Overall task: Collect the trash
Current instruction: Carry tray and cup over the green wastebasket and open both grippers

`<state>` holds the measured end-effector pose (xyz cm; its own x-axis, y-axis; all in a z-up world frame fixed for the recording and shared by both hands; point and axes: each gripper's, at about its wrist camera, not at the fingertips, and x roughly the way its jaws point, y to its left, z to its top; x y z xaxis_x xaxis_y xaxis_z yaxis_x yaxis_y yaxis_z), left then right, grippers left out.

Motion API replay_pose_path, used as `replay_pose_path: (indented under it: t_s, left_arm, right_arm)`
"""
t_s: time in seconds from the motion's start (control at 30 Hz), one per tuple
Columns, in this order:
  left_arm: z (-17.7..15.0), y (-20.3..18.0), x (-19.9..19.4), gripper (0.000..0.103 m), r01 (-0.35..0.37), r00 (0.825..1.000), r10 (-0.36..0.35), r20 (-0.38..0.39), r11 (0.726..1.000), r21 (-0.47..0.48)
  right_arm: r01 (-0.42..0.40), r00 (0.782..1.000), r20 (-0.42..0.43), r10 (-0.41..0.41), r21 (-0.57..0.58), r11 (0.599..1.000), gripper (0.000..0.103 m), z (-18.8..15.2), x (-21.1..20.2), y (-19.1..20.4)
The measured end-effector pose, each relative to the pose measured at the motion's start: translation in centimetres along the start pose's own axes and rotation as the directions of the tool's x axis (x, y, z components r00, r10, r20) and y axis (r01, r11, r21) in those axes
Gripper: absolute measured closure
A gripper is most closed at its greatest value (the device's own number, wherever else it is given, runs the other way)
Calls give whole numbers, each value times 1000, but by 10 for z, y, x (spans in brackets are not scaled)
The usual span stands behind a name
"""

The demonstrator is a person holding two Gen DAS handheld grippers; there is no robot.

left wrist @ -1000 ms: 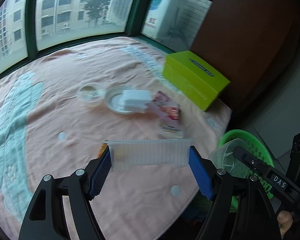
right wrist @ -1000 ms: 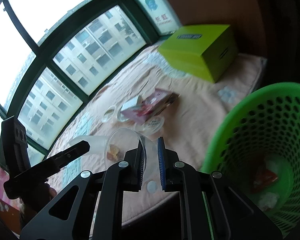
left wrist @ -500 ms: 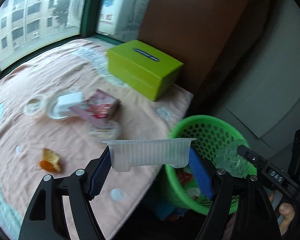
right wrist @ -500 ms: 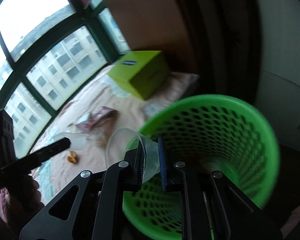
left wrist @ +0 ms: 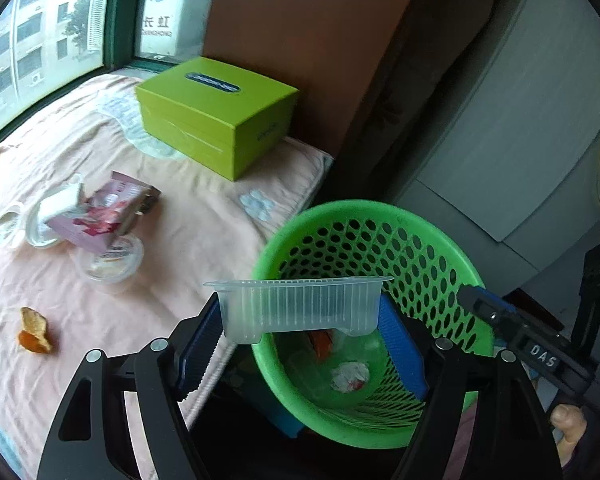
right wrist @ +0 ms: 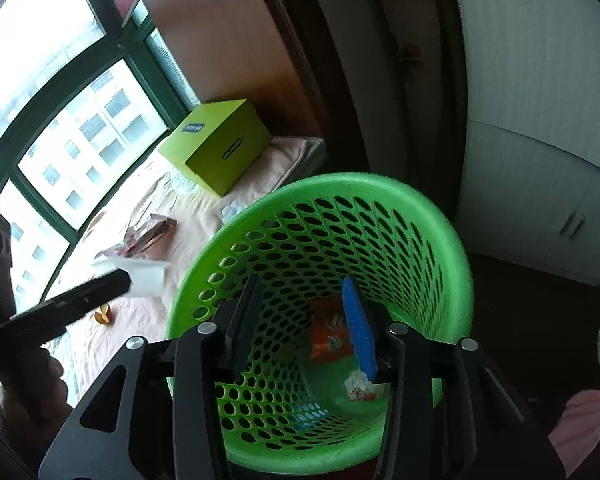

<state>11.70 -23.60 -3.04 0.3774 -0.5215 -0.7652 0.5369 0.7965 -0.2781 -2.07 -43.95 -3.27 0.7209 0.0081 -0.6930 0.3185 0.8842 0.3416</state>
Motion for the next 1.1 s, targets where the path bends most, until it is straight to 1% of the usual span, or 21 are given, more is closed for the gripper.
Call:
replay_pose_path:
  t_s: [0.17,0.27,0.33,0.47,0.57,0.7,0.83,0.93,1.07,1.1]
  left_arm:
    - [-3,-9,13,29,23,999,-22,-28,999,23]
    - [-7,-15,19,27,40,998,-39,-47,999,32]
    - [-9,-18,21,20,52,997,-50,-53,998,38]
    - [-11,-18,21,20,56,997,-54,-55,998,42]
    - [-11,-13,16,20,51,998,-50,-43,998,30]
    - [-12,1,2,20,11,1000,-11,-10,1000,6]
    - [-15,25,-13,20,-81,996,82,21,996,-20]
    - [-17,52,-24,20,-144,989,147,35,987,-64]
    - [-21,90,-32,20,-229,971,235,42,966,-118]
    - [-22,101,-35,20,-254,964,262,42,958,-134]
  right_arm:
    - [1,1000,27,-1,2,1000,48,-1,-10,-5]
    - [-4,999,33,4,11,1000,45,-2,-13,-7]
    - [-6,999,38,6,16,1000,43,-2,-14,-7]
    - [-14,999,42,13,23,1000,42,-3,-16,-8]
    - [-22,999,46,21,19,1000,40,-2,-17,-5]
    - [-46,998,49,45,7,999,36,-1,-17,4]
    - [-80,996,39,81,-17,997,35,0,-11,19]
    - [-102,994,29,103,-33,994,30,1,-6,32]
    - [-141,990,7,142,-68,988,30,2,4,56]
    - [-149,989,3,149,-74,986,30,3,5,60]
